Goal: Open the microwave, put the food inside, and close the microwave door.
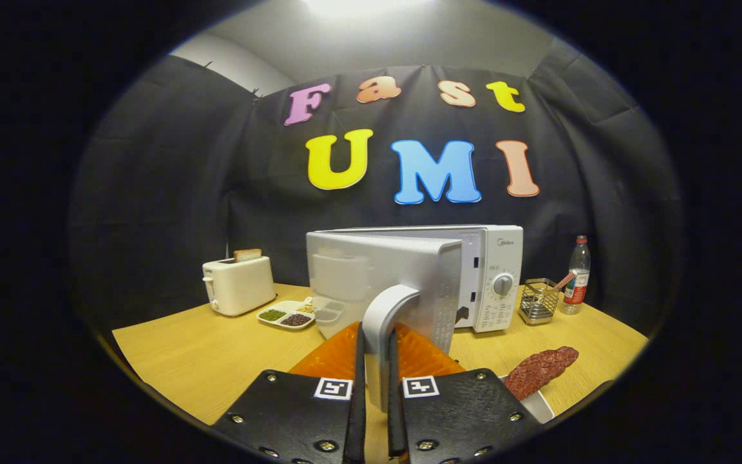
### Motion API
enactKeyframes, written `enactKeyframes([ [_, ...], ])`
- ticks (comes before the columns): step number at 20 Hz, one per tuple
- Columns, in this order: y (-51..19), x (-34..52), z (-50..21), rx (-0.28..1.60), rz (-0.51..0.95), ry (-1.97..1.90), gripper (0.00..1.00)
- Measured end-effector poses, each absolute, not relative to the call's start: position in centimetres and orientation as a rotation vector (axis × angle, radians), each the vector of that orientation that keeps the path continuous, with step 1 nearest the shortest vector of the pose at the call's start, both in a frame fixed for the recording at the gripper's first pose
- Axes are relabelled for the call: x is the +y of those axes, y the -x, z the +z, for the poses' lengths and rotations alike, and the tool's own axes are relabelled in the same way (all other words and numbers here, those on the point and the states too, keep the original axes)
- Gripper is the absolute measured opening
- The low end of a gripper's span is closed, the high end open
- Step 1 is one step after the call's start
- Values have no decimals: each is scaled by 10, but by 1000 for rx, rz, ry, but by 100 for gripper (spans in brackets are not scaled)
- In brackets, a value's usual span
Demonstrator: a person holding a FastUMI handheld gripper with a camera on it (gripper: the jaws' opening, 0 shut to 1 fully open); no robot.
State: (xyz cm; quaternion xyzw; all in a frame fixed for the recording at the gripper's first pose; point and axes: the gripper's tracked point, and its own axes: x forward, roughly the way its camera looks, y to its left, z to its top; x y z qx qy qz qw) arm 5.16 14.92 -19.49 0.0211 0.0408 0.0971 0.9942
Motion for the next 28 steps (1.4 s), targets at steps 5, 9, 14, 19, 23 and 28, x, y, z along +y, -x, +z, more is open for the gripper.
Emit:
enactKeyframes([
  [5,-20,217,-195,65,231,-40,14],
  [9,-2,261,-200,59,203,-60,14],
  [14,-2,305,-193,16,104,-79,13],
  [19,-1,341,-193,37,33,-66,13],
  [23,9,340,-189,75,62,-94,13],
  [28,53,369,-140,-16,304,-191,24],
])
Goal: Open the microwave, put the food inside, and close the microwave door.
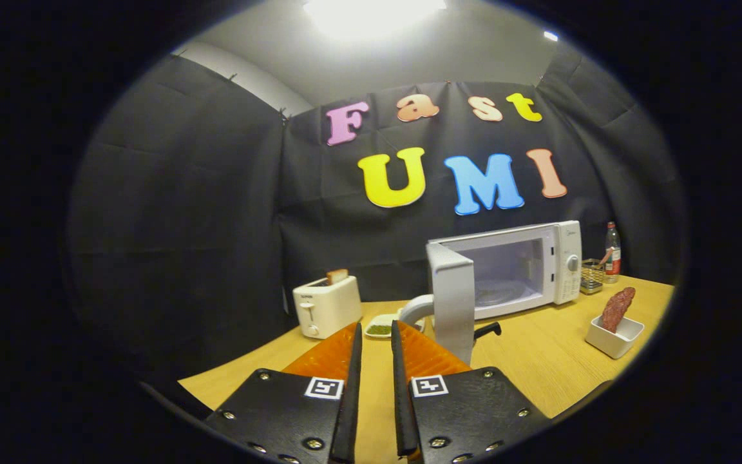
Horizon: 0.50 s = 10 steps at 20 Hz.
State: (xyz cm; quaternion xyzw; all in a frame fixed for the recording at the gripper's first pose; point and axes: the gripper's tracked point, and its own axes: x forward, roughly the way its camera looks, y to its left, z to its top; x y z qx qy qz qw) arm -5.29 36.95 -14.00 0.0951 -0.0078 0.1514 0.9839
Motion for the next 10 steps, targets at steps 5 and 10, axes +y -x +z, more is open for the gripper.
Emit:
enactKeyframes([
  [5,59,338,-128,13,392,-185,60],
  [10,55,258,-120,-26,398,-83,60],
])
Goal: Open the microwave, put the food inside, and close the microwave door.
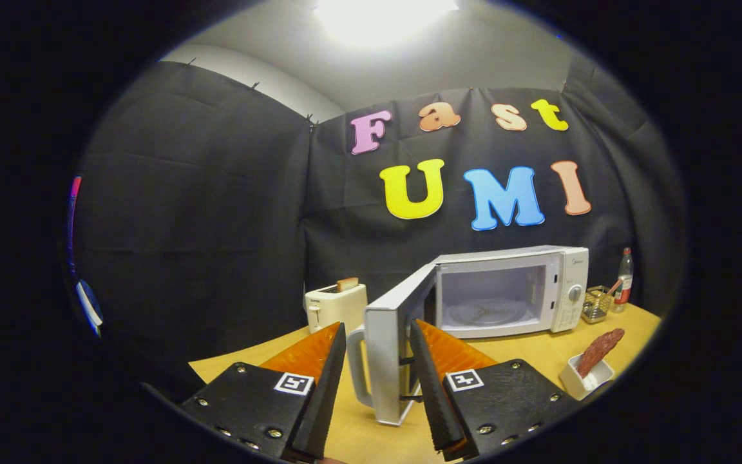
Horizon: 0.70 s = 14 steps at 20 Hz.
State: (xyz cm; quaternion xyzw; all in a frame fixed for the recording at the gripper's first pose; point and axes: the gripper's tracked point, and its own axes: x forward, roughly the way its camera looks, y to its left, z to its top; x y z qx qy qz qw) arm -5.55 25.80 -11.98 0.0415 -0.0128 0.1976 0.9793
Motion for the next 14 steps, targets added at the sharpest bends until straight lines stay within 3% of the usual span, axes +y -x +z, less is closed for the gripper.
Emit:
enactKeyframes([
  [5,43,157,-134,-49,378,-14,60],
  [14,-17,-56,-206,74,76,-26,60],
])
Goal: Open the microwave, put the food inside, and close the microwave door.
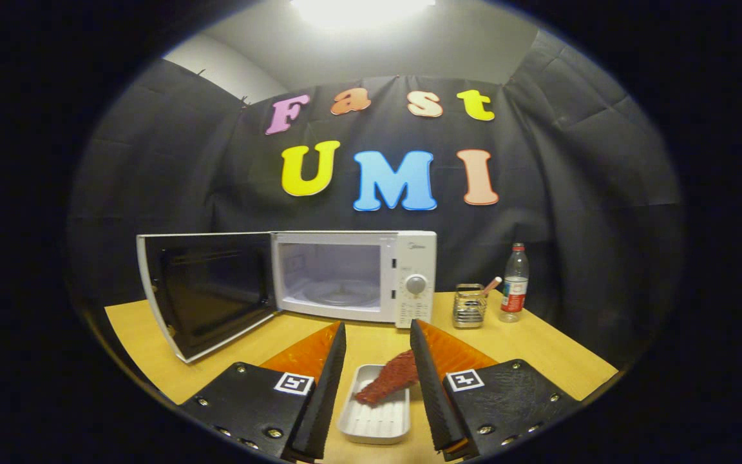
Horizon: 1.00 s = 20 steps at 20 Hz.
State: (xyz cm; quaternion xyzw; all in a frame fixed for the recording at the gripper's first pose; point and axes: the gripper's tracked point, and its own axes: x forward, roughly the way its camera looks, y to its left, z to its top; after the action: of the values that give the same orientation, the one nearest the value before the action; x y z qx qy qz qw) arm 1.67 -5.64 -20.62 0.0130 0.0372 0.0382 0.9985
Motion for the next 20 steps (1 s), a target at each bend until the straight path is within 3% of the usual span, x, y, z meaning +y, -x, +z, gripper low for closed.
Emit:
enactKeyframes([
  [7,-66,-92,-274,238,66,-252,61],
  [11,-72,-65,-290,319,185,-514,62],
  [15,-74,-58,-304,379,208,-653,60],
  [16,-76,-56,-303,389,230,-666,39],
  [17,-79,-52,-308,399,243,-665,30],
  [20,-79,-47,-297,368,259,-670,17],
])
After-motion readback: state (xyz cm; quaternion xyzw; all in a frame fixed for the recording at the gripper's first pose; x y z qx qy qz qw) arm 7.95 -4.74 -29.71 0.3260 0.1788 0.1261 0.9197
